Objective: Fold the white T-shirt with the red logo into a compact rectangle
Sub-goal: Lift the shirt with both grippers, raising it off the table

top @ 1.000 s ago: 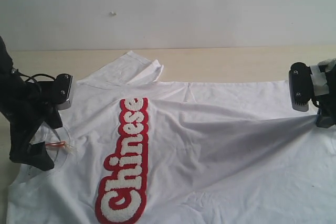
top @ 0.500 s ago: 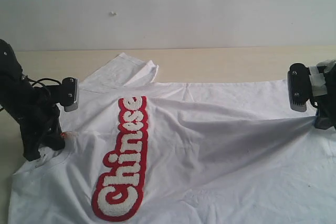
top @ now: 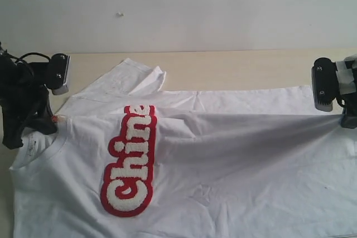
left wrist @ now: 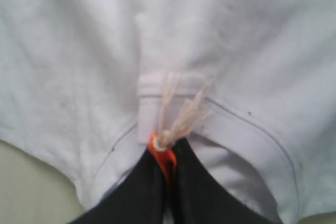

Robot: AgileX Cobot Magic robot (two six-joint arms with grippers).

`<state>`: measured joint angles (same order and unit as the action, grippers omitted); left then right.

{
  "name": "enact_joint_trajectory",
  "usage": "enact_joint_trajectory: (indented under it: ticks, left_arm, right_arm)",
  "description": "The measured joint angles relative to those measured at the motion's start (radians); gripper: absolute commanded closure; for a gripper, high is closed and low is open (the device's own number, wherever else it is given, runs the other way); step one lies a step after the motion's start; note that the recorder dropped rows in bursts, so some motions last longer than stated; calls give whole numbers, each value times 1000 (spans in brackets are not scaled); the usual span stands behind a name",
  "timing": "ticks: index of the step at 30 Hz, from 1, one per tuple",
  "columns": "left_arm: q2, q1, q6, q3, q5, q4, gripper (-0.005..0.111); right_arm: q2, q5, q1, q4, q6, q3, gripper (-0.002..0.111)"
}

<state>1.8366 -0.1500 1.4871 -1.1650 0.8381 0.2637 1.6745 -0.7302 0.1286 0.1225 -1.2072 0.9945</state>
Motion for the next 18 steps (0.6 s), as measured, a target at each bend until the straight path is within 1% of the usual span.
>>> enact_joint_trajectory:
  ticks: [9, 13, 16, 18]
  left_arm:
    - [-69, 0, -2, 0, -2, 130, 106]
    - [-109, 0, -2, 0, -2, 152, 107]
    - [-151, 13, -5, 0, -2, 180, 107]
    - [-184, 37, -15, 0, -4, 205, 107]
  right_arm:
    - [-126, -10, 0, 8, 0, 0, 108]
    - [-176, -13, 0, 8, 0, 0, 108]
    - [-200, -13, 0, 8, 0, 0, 108]
    - [-212, -13, 0, 10, 0, 0, 108]
